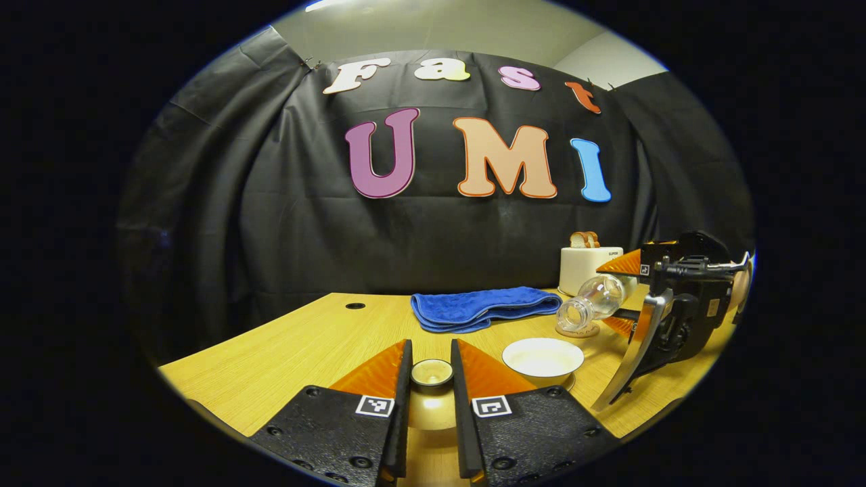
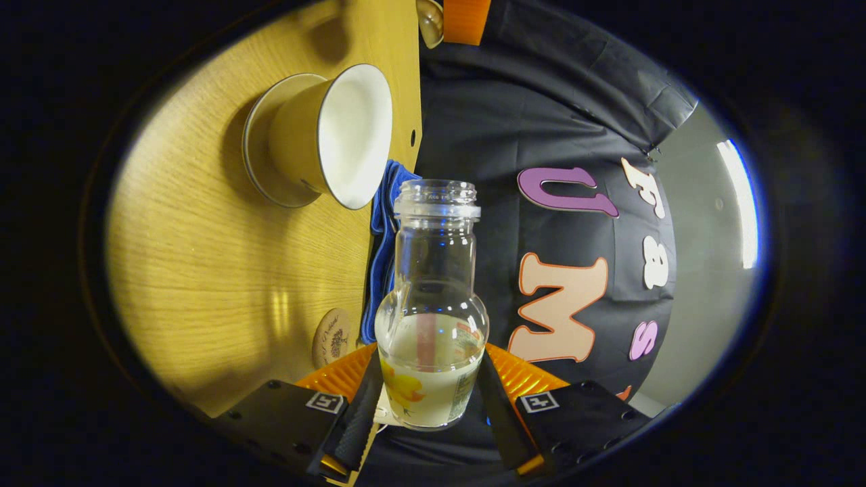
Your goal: Open the teacup lid with one hand, grasp the water bottle and pour water into the teacup with the other hand; after pouring, place the water bottle on the coaster and then close the teacup lid.
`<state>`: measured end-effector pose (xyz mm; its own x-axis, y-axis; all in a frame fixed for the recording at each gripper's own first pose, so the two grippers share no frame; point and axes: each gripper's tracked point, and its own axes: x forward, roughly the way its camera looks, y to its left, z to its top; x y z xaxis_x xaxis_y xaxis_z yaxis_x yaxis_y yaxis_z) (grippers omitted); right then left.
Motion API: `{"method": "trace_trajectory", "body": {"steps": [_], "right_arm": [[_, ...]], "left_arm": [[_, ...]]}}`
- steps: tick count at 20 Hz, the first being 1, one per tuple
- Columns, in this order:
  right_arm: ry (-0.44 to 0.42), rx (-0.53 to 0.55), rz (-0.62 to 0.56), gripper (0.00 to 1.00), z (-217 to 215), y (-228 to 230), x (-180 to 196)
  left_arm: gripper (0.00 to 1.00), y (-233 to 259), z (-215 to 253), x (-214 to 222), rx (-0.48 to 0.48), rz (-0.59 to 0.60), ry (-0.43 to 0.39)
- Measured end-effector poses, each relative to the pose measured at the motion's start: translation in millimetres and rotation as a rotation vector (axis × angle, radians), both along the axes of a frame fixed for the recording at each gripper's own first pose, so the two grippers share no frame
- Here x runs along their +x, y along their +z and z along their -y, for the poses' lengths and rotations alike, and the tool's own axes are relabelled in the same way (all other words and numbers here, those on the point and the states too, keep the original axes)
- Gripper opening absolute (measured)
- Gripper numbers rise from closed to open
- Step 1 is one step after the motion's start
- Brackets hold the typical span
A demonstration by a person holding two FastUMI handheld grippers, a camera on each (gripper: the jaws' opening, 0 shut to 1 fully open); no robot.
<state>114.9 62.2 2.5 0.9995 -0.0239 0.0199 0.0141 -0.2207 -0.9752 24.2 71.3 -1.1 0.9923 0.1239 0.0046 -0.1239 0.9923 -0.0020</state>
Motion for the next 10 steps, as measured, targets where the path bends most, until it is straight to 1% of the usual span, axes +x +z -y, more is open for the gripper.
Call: {"method": "trace_trajectory", "body": {"steps": [4,7,10], "right_arm": [[0.007,-0.05,0.009,0.78,-1.5,6.8,1.8],[0.027,-0.093,0.035,0.77,-4.2,12.8,1.8],[0.035,-0.112,0.04,0.78,-4.3,15.8,3.4]], "left_arm": [[0.27,0.2,-0.7,0.3,0.0,0.001,0.0],[0.27,-0.1,-0.7,-0.2,0.0,0.001,0.001],[0.27,-0.6,-0.6,-0.1,-0.001,0.001,0.001]]}}
